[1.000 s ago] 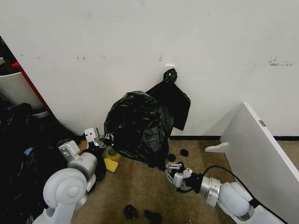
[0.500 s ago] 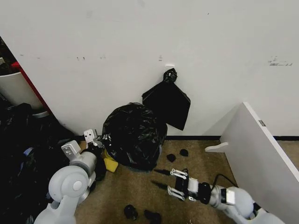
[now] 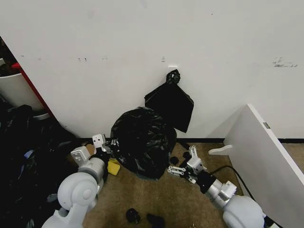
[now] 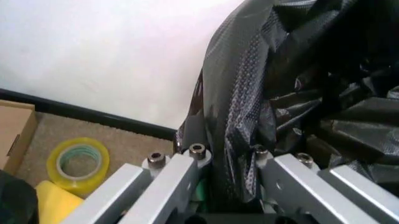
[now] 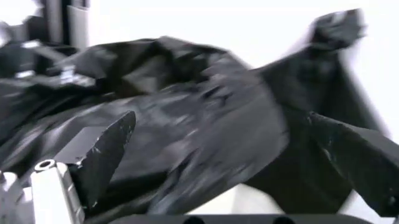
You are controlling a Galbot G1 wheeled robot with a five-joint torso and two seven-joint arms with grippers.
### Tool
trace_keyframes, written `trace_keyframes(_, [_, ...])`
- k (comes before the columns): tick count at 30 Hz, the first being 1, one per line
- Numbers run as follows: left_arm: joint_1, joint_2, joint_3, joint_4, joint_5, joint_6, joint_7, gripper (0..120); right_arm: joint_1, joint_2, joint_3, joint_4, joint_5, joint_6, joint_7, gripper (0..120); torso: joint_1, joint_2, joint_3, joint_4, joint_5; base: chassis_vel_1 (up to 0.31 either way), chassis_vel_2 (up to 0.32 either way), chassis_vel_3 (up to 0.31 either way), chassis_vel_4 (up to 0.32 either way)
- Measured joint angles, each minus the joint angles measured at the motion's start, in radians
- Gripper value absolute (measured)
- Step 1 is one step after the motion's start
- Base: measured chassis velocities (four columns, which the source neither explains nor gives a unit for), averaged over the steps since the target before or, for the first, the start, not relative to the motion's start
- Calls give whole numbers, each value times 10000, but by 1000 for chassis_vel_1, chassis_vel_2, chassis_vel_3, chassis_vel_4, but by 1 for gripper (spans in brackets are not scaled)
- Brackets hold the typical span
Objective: Place the garbage bag over the trash bin.
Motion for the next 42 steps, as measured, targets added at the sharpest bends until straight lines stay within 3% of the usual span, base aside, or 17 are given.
trace_keyframes(3, [3, 3, 26, 0, 15, 0, -3, 2, 32, -5, 73, 65, -346, -262, 303, 98, 0, 0, 0, 0, -2, 0, 0, 0, 0])
trace_keyframes(7, [64, 16, 36, -106, 29, -2, -32, 2, -53, -210, 286, 128, -1749, -1278, 513, 84, 0, 0, 1, -1, 2, 0, 0, 0, 0])
trace_keyframes(9, [62, 19, 36, -120, 30, -2, -40, 2, -77, -255, 262, 220, -1752, -1513, 509, 80, 0, 0, 1, -1, 1, 0, 0, 0, 0])
trace_keyframes(15, [8, 51, 25, -120, 26, -1, -44, 2, 12, -233, -8, 787, -431, -2441, 763, 55, 0, 0, 1, 0, 0, 0, 0, 0, 0])
trace_keyframes(19, [5, 56, 34, -91, 22, -2, -46, 2, 38, -234, 41, 848, -209, -2289, 837, 51, 0, 0, 1, -1, -1, 0, 0, 0, 0])
trace_keyframes(29, [-51, 14, 77, -75, 29, 4, -50, 2, -94, -182, -19, 861, -359, -1976, 554, 84, 0, 0, 1, -1, 0, 0, 0, 0, 0])
trace_keyframes(32, [-60, 8, 78, -74, 32, 8, -52, 2, -93, -190, -50, 855, -415, -2092, 527, 84, 0, 0, 1, 0, 0, 0, 0, 0, 0])
trace_keyframes(35, [-74, -5, 82, -53, 35, 12, -56, 2, -52, -190, -105, 768, -489, -2347, 502, 67, 0, 0, 1, -1, 0, 0, 0, 0, 0])
trace_keyframes(42, [-110, -6, 83, -13, 36, 13, -62, 2, 66, -121, -108, 530, -613, -2327, 511, 43, 0, 0, 1, -1, 0, 0, 0, 0, 0])
